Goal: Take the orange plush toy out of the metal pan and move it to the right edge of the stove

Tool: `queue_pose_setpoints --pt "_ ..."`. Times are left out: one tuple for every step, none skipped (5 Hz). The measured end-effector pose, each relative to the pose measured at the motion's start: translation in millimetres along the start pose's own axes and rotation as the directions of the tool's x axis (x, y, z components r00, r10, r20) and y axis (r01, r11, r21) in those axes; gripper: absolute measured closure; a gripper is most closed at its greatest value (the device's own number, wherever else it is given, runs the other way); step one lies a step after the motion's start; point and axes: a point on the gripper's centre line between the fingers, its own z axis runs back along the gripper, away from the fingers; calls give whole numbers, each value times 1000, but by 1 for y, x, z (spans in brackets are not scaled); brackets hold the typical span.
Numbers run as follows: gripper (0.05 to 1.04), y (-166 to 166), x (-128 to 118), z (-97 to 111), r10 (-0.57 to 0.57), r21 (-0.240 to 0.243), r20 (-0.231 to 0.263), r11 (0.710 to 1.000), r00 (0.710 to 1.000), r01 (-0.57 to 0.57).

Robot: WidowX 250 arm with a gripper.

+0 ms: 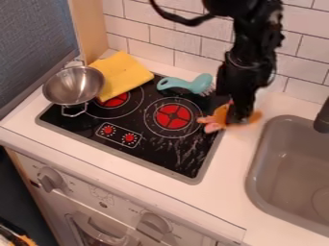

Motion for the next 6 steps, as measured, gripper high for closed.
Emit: queue_pose_setpoints --pt "83 6 -1 22 -1 31 34 1000 999 0" --pt "83 14 -10 49 31 66 66 997 997 -36" --pt "83 19 -17 72 45 76 110 996 993 -53" --pt "83 20 -26 88 52 81 144 995 988 -65" --pt "83 21 -26 89 48 82 143 995 989 -60" --pt "83 21 -26 89 48 83 144 995 988 -60"
